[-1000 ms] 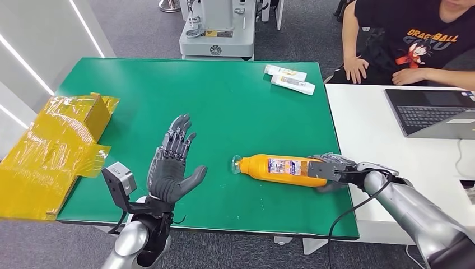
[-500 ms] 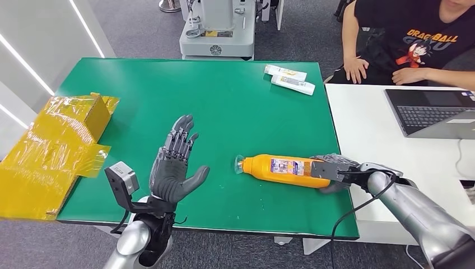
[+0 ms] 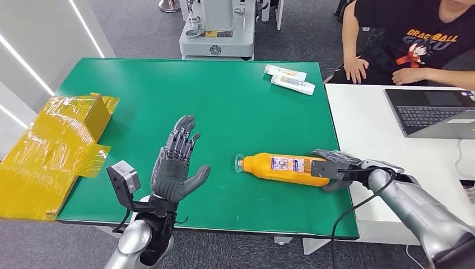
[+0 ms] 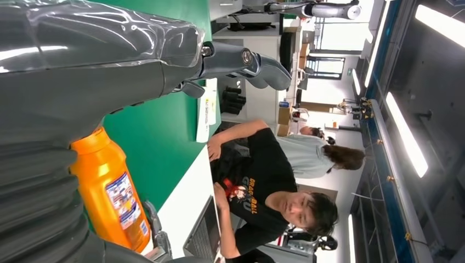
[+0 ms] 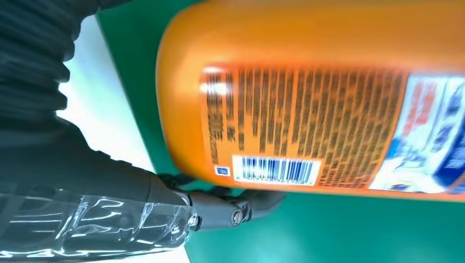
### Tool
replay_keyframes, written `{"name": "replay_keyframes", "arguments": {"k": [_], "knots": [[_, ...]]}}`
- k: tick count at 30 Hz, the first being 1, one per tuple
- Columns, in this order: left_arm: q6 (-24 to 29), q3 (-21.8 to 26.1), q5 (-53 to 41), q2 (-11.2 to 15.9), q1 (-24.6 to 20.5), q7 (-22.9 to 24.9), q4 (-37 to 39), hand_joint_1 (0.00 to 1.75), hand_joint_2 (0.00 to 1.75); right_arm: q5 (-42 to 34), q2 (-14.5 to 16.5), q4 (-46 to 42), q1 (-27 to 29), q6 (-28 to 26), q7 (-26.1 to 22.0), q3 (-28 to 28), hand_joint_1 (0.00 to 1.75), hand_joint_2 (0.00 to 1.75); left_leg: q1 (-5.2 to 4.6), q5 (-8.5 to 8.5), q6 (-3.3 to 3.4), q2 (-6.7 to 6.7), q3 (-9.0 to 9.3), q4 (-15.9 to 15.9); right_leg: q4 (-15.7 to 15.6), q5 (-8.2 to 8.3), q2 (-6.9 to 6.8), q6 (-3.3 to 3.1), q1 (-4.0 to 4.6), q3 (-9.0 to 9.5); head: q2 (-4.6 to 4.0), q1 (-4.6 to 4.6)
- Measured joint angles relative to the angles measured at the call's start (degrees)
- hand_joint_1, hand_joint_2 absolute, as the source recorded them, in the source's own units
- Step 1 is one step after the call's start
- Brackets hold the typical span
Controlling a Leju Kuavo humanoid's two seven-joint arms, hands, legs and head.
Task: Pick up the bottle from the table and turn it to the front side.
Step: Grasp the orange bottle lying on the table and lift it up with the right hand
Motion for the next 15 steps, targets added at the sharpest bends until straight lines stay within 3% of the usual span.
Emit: {"name": "replay_keyframes", "arguments": {"k": [15], "knots": [[-0.5,-0.1,0.3,-0.3,-0.4,-0.4,0.7,0.00,1.75,2.4,0.9,-0.5,-6.2,2.8,0.2,0.0,0.00,1.75,0.00,0.00,0.00,0.03,-0.04,0.0,0.0,0.01,0.03,-0.01,0.00,-0.01,0.00,0.02]]}}
